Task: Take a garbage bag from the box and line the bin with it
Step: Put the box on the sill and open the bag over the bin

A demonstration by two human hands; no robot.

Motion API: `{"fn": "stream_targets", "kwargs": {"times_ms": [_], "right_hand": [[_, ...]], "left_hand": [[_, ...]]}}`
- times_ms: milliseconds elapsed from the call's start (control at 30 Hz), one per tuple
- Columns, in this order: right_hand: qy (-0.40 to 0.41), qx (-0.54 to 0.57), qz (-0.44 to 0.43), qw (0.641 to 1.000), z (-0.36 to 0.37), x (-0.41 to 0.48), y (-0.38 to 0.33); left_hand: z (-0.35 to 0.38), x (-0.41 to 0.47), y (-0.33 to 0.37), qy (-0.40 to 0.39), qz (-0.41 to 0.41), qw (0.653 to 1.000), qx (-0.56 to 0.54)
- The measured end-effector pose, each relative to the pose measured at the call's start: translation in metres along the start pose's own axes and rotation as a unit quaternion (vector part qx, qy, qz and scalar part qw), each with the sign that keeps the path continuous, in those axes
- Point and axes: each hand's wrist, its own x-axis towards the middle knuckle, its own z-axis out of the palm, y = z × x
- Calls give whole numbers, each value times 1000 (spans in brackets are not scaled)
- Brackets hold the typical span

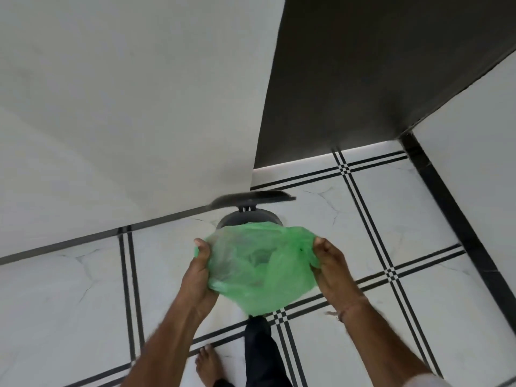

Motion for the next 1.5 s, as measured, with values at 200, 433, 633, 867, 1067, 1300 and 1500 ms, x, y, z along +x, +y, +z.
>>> {"fn": "stream_targets", "kwargs": {"times_ms": [200, 433, 633, 867, 1067, 1300, 1500], "right_hand": [[-2, 116, -13, 993, -16, 63, 48], [-40, 89, 48, 994, -17, 139, 126], [44, -187, -44, 980, -16, 189, 162], [-96, -207, 80, 970, 23, 190, 216], [91, -211, 124, 965, 15, 227, 222], [104, -62, -5, 993, -41, 209, 166], [126, -85, 20, 988, -41, 243, 138]], "left_hand": [[-18, 80, -32, 0, 35, 999, 4], [-52, 142, -51, 5, 46, 999, 9], [-73, 186, -61, 11, 86, 995, 48], [-72, 187, -64, -23, 81, 996, -19], [-75, 208, -75, 7, 37, 999, 28], [-81, 232, -66, 55, 64, 996, 39], [-78, 267, -44, 143, 108, 979, 96]]}}
